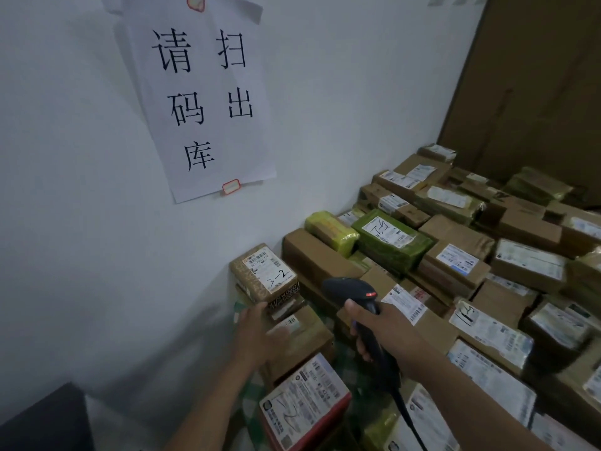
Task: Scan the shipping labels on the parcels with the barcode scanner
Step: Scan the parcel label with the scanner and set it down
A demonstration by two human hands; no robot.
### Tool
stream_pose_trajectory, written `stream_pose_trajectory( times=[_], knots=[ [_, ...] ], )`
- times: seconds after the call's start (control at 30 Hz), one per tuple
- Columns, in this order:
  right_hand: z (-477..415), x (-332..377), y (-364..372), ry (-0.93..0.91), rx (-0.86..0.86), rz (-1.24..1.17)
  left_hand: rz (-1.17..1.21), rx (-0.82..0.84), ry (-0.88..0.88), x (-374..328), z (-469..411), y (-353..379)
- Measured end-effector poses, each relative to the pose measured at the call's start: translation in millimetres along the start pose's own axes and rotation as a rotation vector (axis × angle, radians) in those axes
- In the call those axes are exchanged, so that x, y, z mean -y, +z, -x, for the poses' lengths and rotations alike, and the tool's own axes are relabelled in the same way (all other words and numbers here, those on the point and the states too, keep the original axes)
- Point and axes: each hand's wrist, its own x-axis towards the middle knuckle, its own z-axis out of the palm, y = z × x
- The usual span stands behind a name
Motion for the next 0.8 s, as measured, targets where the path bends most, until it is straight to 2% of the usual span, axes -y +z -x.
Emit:
stream_pose_trajectory(
  times=[0.13,0.27,0.37,0.53,0.67,0.8],
  knots=[
    [-27.6,-6.5,-6.2,0.087,-0.010,-0.021,-0.243,-0.095,0.110,-6.7,-48.3,2.7],
    [-51.0,-20.4,-15.0,0.146,-0.037,-0.026,-0.479,-0.099,0.056,-1.7,-90.1,6.7],
    [-62.9,-26.9,-19.5,0.189,-0.039,-0.016,-0.537,-0.106,-0.001,14.1,-107.2,9.3],
    [-68.9,-27.3,-17.7,0.189,-0.034,-0.007,-0.242,-0.129,-0.021,23.8,-107.4,9.5],
    [-72.4,-26.5,-12.6,0.180,0.010,-0.037,0.177,-0.218,-0.080,20.9,-99.7,7.3],
    [-76.1,-27.6,-9.1,0.161,0.026,-0.044,0.584,-0.007,-0.336,7.4,-91.5,13.9]
  ],
)
